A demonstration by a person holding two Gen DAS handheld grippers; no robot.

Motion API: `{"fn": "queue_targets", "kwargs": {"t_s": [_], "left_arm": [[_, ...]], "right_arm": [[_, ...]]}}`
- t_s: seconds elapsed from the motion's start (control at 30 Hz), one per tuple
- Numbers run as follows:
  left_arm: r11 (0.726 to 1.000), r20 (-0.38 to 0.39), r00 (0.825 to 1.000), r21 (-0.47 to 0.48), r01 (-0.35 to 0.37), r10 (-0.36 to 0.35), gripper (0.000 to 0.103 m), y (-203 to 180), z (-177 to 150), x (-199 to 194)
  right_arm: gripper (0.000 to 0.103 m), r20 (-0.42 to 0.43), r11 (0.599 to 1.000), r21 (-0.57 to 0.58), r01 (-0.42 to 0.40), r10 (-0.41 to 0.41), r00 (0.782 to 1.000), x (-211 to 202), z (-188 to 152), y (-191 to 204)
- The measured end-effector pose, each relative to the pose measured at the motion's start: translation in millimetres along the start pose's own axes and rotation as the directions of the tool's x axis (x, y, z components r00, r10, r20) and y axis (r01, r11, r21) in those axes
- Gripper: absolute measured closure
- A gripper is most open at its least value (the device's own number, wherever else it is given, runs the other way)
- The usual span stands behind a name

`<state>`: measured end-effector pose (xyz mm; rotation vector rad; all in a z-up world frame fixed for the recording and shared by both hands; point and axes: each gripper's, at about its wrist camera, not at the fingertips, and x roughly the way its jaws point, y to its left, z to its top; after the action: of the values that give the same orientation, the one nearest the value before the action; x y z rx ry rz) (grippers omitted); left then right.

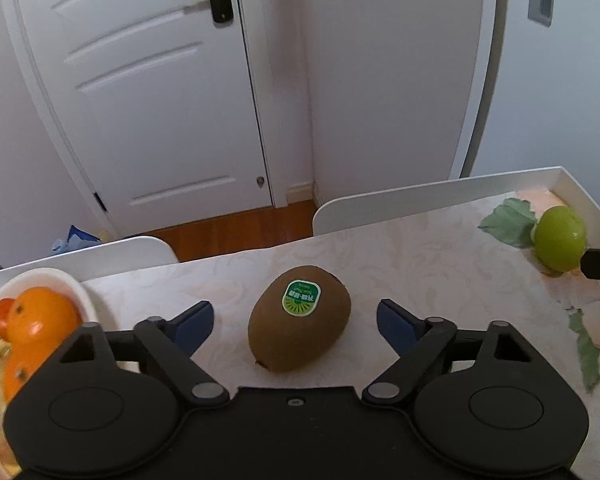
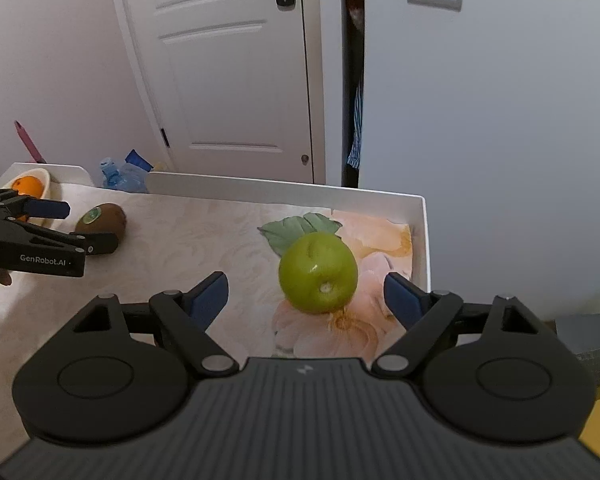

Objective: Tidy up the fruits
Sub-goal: 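Close the left tool on the kiwi while the right tool grasps the green apple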

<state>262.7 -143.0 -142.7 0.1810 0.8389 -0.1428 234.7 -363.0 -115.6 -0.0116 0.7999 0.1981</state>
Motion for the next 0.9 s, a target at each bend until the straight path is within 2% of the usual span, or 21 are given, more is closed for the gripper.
{"fn": "queue_targets", "kwargs": {"t_s": [0.13, 0.2, 0.3, 0.73, 0.9], "left_arm": [[0.999, -0.029, 0.999, 0.019, 0.028, -0.028, 0.027, 2, 1, 11], [0.999, -0.04, 0.998, 0.022, 0.039, -0.038, 0.034, 3, 0, 14], [0.998, -0.041, 0.997, 0.012, 0.065, -0.065, 0.04, 8, -1, 14], [0.998, -0.016, 0.998, 0.012, 0.06, -0.06, 0.046, 8, -4, 10], [0.998, -0.015, 0.998, -0.006, 0.061, -0.061, 0.046, 8, -7, 5]], "right_arm": [[0.003, -0.011, 1.0, 0.007, 0.006, -0.006, 1.0, 9, 1, 0], [0.006, -0.02, 1.0, 0.011, 0.005, -0.005, 1.0, 14, 2, 0], [0.009, -0.031, 1.0, 0.01, 0.006, -0.006, 1.0, 20, 3, 2], [0.019, -0.057, 0.999, -0.01, 0.037, -0.038, 0.998, 37, 4, 2], [0.027, -0.061, 0.999, -0.011, 0.043, -0.043, 0.997, 41, 5, -1]]}}
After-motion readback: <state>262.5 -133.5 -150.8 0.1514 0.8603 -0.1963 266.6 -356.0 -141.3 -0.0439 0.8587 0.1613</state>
